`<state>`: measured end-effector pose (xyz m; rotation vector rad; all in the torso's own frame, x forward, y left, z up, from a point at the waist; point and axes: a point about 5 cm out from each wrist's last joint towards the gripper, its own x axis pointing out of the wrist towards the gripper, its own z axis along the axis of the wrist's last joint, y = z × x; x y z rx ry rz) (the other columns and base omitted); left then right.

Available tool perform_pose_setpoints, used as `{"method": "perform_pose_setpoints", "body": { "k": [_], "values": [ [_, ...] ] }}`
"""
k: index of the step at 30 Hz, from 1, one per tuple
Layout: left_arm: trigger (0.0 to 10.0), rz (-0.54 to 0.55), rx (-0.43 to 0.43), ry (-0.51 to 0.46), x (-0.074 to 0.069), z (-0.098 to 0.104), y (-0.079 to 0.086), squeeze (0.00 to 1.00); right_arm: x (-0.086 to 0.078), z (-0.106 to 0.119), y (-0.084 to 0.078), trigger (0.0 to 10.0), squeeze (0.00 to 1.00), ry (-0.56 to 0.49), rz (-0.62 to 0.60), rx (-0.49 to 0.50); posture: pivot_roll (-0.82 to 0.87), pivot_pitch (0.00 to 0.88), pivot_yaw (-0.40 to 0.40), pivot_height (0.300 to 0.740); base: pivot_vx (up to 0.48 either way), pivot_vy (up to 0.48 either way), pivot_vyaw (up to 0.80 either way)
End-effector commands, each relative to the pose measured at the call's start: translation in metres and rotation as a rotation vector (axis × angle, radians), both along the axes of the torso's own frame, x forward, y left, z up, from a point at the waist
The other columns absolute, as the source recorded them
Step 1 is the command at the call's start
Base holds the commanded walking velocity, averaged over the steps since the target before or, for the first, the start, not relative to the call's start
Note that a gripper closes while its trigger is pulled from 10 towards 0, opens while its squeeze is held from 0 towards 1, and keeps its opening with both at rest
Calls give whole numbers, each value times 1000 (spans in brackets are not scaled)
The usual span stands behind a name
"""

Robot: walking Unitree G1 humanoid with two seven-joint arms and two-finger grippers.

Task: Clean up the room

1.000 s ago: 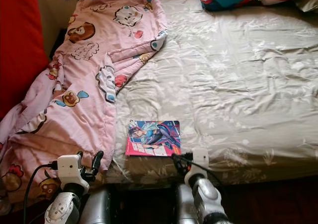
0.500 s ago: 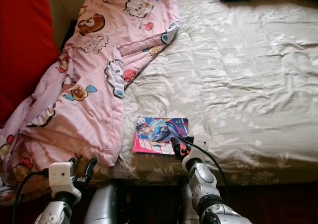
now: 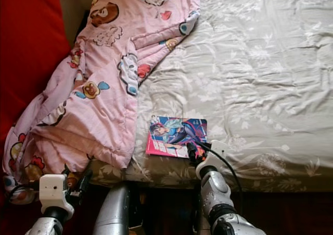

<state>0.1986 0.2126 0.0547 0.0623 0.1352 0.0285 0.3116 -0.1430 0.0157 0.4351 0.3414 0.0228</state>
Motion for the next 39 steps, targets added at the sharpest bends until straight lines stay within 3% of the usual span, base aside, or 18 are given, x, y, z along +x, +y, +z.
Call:
{"method": "perform_pose_setpoints", "body": {
  "k": [1,11,30,32,34,39],
  "values": [
    [10000,2,33,32,-8,-1,8,0,-14,-16,9,10000,0,76,0,38,155,316,138,605,0,0,0],
    [10000,-18,57,40,-10,3,9,0,-19,-21,10,10000,0,100,-33,89,162,318,157,605,0,0,0],
    [10000,-44,68,40,-5,5,5,0,-25,-26,-3,10000,0,90,-93,110,152,304,166,605,0,0,0],
    [10000,-48,72,36,-4,6,5,0,-26,-27,0,10000,0,100,-86,155,159,299,166,605,0,0,0],
    [10000,-52,79,31,-3,7,4,0,-27,-29,5,10000,0,115,-87,260,159,299,166,605,0,0,0],
    [10000,-62,99,31,-5,8,5,0,-29,-31,6,10000,0,123,-134,346,178,303,170,605,0,0,0]
  ]
}}
